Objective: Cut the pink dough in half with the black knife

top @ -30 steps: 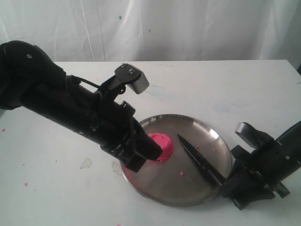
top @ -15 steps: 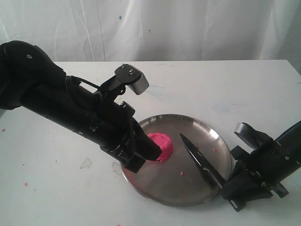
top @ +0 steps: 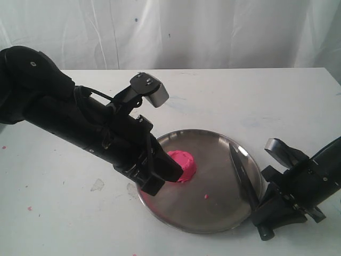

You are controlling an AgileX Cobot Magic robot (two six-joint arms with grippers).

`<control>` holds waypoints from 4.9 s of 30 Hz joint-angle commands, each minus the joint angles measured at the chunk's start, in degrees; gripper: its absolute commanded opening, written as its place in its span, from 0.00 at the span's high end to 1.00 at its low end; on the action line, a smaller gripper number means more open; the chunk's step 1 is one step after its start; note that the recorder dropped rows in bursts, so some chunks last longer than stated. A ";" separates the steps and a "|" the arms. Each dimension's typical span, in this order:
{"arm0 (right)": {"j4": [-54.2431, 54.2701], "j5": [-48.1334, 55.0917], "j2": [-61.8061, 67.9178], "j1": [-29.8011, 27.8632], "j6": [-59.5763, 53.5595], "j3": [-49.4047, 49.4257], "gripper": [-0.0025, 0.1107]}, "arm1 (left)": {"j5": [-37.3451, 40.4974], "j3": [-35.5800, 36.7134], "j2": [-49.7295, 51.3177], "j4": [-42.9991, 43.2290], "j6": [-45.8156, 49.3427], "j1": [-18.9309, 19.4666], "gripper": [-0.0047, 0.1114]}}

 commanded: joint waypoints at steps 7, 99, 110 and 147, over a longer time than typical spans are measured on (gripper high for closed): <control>-0.36 -0.96 -0.78 -0.04 0.85 0.08 0.98 | 0.82 -0.25 -0.22 -0.59 0.12 -0.15 0.96; -48.63 -13.37 -10.95 37.05 32.34 -14.63 0.98 | -12.70 -12.48 11.74 -2.31 34.01 1.13 0.96; -48.63 -13.66 -12.21 37.05 32.94 -14.73 0.98 | 3.53 -23.60 17.99 3.99 2.85 11.89 0.96; -40.86 -12.52 -12.63 37.05 27.53 -13.22 0.98 | -1.80 -17.18 28.65 -19.03 36.12 11.89 0.96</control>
